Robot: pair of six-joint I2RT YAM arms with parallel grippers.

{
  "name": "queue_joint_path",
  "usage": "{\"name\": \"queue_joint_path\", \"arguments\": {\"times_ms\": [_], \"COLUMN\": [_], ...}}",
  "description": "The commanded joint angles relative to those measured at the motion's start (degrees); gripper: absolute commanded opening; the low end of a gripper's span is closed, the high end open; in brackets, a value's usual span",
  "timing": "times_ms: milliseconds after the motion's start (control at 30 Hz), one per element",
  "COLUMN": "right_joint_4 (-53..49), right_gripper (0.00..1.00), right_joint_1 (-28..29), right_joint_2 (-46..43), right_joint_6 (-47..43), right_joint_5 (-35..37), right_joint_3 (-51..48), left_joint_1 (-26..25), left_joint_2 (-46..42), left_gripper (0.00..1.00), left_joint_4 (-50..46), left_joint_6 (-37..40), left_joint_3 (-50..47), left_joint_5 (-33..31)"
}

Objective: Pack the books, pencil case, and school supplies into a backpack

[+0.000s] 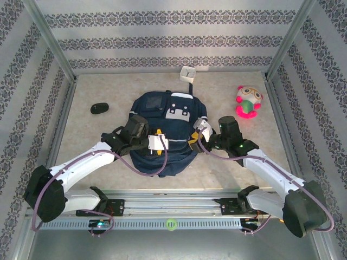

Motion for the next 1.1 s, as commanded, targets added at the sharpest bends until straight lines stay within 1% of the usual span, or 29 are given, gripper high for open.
{"name": "queue_joint_path", "arguments": {"times_ms": [0,167,300,400,533,700,867,900,933,967,1033,1067], "right_joint_4": [0.18,0.47,0.54,0.26,0.96,0.53,0.22,0.15,0.13,-0.15,-1.04,-1.45], "right_gripper": [0.4,0.4,0.4,0.4,0.41,0.41,0.41,0.41,0.41,0.42,0.42,0.42], "right_joint_1": [0.67,0.83,1.33,4.87,7.2,8.39,10.03,10.37,10.76,11.18,12.0,12.39], "right_joint_2": [0.2,0.04,0.0,-0.95,-1.3,-0.08,1.11,1.28,1.5,1.52,1.5,1.28], "right_joint_6": [-3.24,-3.45,-3.69,-7.77,-9.81,-10.55,-11.56,-11.67,-11.91,-12.12,-12.91,-13.28], "right_joint_5": [-1.18,-1.98,-2.88,-3.11,-3.02,-1.72,-1.27,-1.27,-1.23,-1.04,-0.27,0.18], "right_joint_3": [-0.68,-0.86,-0.79,-1.19,-1.56,-1.0,0.01,0.19,0.45,0.62,1.11,1.24], "left_joint_1": [0.77,0.77,0.76,0.77,1.16,2.26,2.37,2.35,2.4,2.39,2.56,2.88], "left_joint_2": [1.13,0.3,-0.33,-2.83,-4.71,-4.68,-0.67,0.17,0.81,1.0,0.08,-0.81], "left_gripper": [0.7,0.73,0.73,0.74,0.74,0.74,0.73,0.7,0.64,0.52,0.23,0.14], "left_joint_4": [-2.02,-3.55,-4.25,-4.61,-4.28,-0.53,3.63,3.97,3.84,3.7,4.05,4.28], "left_joint_6": [3.39,3.05,3.01,3.35,2.84,2.12,1.34,1.21,0.91,0.14,-2.38,-3.67], "left_joint_3": [1.07,1.43,1.11,-1.49,-2.74,-4.39,-3.79,-3.36,-2.75,-1.85,-0.97,-0.79], "left_joint_5": [-0.49,1.87,1.66,-1.12,-2.82,-3.73,-2.74,-2.71,-2.4,-1.93,-0.42,0.93]}}
